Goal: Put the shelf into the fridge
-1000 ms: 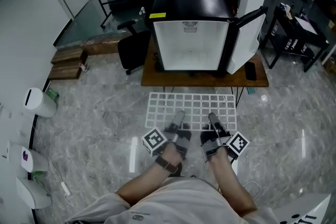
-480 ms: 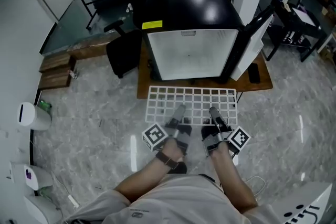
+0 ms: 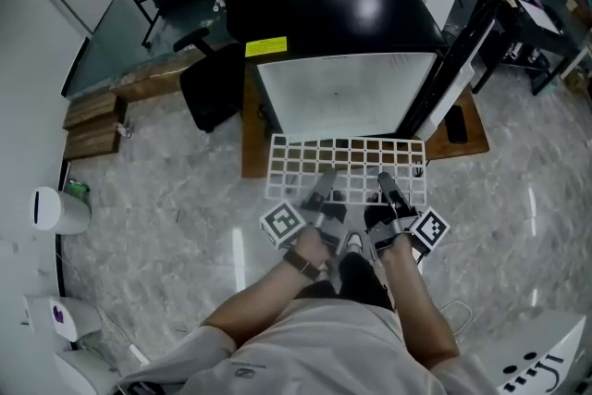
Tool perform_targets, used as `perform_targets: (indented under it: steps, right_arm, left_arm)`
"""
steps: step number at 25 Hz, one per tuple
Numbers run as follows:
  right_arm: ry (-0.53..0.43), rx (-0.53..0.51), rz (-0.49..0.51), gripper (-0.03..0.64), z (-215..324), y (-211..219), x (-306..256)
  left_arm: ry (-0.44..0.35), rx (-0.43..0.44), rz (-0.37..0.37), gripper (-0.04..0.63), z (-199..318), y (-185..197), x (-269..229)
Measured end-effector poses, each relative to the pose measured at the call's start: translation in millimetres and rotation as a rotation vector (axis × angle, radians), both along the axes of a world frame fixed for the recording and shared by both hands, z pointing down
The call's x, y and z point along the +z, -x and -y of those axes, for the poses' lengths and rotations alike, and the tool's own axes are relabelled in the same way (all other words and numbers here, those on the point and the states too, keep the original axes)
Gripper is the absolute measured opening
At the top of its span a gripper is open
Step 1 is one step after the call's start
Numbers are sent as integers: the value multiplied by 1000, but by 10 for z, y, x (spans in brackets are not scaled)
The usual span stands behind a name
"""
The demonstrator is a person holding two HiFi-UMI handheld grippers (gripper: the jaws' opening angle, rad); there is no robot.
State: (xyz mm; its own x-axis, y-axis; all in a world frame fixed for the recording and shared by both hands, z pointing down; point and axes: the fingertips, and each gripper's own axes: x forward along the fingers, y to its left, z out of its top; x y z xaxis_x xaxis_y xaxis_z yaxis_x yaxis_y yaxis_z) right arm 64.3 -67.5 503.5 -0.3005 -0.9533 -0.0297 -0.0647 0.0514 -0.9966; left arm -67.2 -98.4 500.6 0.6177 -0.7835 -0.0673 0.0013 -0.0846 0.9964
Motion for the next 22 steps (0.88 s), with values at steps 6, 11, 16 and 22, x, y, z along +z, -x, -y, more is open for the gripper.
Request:
perform_targets:
  steps: [6, 11, 16, 22]
  right_arm:
    - [-6, -49, -13, 48, 371, -97, 188]
    - [14, -100, -21, 48, 840, -156, 482]
    - [31, -122, -19, 48, 992, -177, 550]
    - [56, -151, -15, 48, 1096, -201, 687]
  left_arm:
    - [-7, -24, -27, 29, 329, -102, 196]
    - [5, -65, -50, 29, 738, -178, 447]
    - [8, -81, -56, 29, 873, -213, 470]
    - [15, -98, -41, 29, 965, -220, 612]
